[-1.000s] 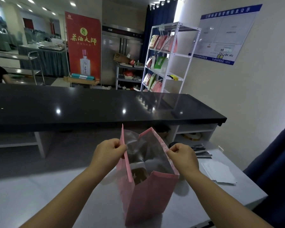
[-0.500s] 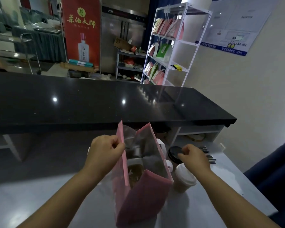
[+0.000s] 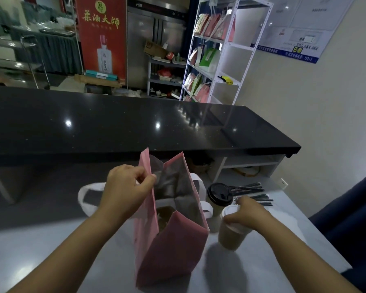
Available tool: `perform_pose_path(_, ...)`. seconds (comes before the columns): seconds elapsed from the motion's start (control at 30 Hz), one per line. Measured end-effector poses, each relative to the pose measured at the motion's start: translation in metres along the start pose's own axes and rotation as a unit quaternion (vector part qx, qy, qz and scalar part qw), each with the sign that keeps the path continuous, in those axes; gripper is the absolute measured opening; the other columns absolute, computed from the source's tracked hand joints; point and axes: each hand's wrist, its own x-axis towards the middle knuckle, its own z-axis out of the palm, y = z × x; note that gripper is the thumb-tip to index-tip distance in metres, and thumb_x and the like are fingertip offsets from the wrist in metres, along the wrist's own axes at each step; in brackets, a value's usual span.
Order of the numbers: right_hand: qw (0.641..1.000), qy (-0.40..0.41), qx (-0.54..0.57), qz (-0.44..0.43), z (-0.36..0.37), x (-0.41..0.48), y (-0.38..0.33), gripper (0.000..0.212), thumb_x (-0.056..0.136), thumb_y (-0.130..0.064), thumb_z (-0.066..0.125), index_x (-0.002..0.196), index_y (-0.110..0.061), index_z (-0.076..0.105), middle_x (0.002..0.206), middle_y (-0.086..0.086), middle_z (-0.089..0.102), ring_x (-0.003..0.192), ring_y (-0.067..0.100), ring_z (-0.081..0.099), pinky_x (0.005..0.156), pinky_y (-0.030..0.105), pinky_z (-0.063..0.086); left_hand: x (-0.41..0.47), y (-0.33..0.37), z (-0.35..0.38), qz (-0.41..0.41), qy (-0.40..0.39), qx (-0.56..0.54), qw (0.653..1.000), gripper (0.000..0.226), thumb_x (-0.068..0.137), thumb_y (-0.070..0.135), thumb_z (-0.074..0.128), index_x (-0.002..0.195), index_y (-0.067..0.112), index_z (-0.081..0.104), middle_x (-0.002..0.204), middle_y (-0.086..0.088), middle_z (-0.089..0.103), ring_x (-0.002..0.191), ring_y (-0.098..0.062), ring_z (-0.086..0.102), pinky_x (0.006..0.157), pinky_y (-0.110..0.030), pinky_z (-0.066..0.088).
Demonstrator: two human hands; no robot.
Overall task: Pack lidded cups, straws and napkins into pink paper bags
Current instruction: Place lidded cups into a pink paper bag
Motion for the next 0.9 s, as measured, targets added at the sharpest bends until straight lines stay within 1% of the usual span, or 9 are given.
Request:
perform_pose_path(0.07, 1.0, 0.01, -0.002, -0.026, -0.026, -0.005, -0.004, 0.081, 0.038, -0.065, 0.068, 0.104, -0.023, 0.045, 0.087, -0.006, 0.051, 0.074, 0.012, 0.051, 0.061, 0.029, 0.049, 0.001, 0.001, -0.002, 0.0, 0.0, 0.013, 1.0, 0.03, 0.081, 0.037, 0.054, 0.052, 0.029, 0.048, 0.058, 0.01, 0.051, 0.067, -0.005, 0.047, 0.073, -0.036, 0.038)
perform_pose_path(0.13, 0.997, 0.045, 0.021, -0.066, -0.053, -0.015, -0.015, 0.08, 0.035, -0.068, 0.066, 0.099, -0.026, 0.043, 0.087, -0.007, 0.05, 0.075, 0.013, 0.052, 0.06, 0.029, 0.052, 0.001, 0.003, -0.004, 0.004, 0.0, 0.034, 0.999, 0.03, 0.081, 0.036, 0.055, 0.053, 0.029, 0.047, 0.057, 0.01, 0.05, 0.067, -0.004, 0.046, 0.074, -0.035, 0.037)
perform_pose_path(0.23, 0.982, 0.102, 0.072, -0.143, -0.085, -0.036, -0.042, 0.07, 0.051, -0.06, 0.076, 0.104, -0.031, 0.041, 0.099, -0.006, 0.05, 0.083, 0.015, 0.054, 0.056, 0.026, 0.051, 0.001, 0.006, -0.008, 0.024, 0.008, 0.087, 0.996, 0.029, 0.082, 0.031, 0.058, 0.054, 0.025, 0.052, 0.055, 0.008, 0.051, 0.065, -0.003, 0.045, 0.079, -0.034, 0.036)
perform_pose_path(0.33, 0.954, 0.146, 0.115, -0.235, -0.103, -0.061, -0.074, 0.072, 0.054, -0.063, 0.069, 0.115, -0.034, 0.043, 0.107, -0.011, 0.047, 0.09, 0.013, 0.051, 0.07, 0.033, 0.053, 0.0, 0.008, -0.013, 0.063, 0.013, 0.148, 0.987, 0.027, 0.079, 0.025, 0.064, 0.054, 0.021, 0.058, 0.053, 0.007, 0.053, 0.061, -0.006, 0.047, 0.088, -0.037, 0.036)
perform_pose_path(0.47, 0.916, 0.134, 0.162, -0.342, -0.109, -0.093, -0.119, 0.075, 0.05, -0.073, 0.057, 0.119, -0.046, 0.044, 0.113, -0.015, 0.047, 0.096, 0.009, 0.05, 0.076, 0.033, 0.05, 0.0, 0.008, -0.021, 0.082, 0.003, 0.195, 0.977, 0.028, 0.08, 0.033, 0.063, 0.055, 0.022, 0.059, 0.05, 0.007, 0.052, 0.057, -0.006, 0.047, 0.076, -0.03, 0.034)
perform_pose_path(0.53, 0.913, 0.099, 0.126, -0.374, -0.1, -0.099, -0.137, 0.071, 0.057, -0.07, 0.059, 0.122, -0.047, 0.043, 0.113, -0.012, 0.045, 0.097, 0.01, 0.049, 0.074, 0.031, 0.049, -0.001, 0.006, -0.025, 0.07, -0.009, 0.201, 0.977, 0.03, 0.083, 0.039, 0.058, 0.056, 0.024, 0.059, 0.051, 0.007, 0.053, 0.058, -0.004, 0.047, 0.073, -0.027, 0.031)
perform_pose_path(0.67, 0.919, 0.027, -0.03, -0.392, -0.065, -0.088, -0.165, 0.065, 0.069, -0.055, 0.069, 0.126, -0.039, 0.044, 0.115, -0.007, 0.047, 0.095, 0.014, 0.048, 0.074, 0.03, 0.049, -0.004, 0.004, -0.034, 0.045, -0.023, 0.195, 0.98, 0.034, 0.086, 0.037, 0.054, 0.054, 0.025, 0.055, 0.049, 0.005, 0.051, 0.053, -0.005, 0.046, 0.063, -0.025, 0.028)
perform_pose_path(0.77, 0.915, -0.005, -0.089, -0.392, -0.042, -0.073, -0.178, 0.063, 0.067, -0.049, 0.072, 0.122, -0.033, 0.047, 0.114, -0.005, 0.052, 0.093, 0.014, 0.048, 0.069, 0.028, 0.047, -0.007, 0.002, -0.041, 0.048, -0.007, 0.199, 0.979, 0.039, 0.084, 0.03, 0.053, 0.046, 0.028, 0.042, 0.043, 0.006, 0.042, 0.048, -0.006, 0.041, 0.054, -0.018, 0.021)
perform_pose_path(0.9, 0.888, -0.016, -0.197, -0.414, -0.008, -0.055, -0.189, 0.067, 0.068, -0.044, 0.074, 0.124, -0.024, 0.042, 0.122, 0.005, 0.051, 0.104, 0.026, 0.053, 0.075, 0.033, 0.041, -0.01, 0.003, -0.048, 0.061, -0.003, 0.229, 0.972, 0.048, 0.08, 0.025, 0.058, 0.043, 0.029, 0.027, 0.039, 0.009, 0.027, 0.043, -0.004, 0.031, 0.053, -0.017, 0.018)
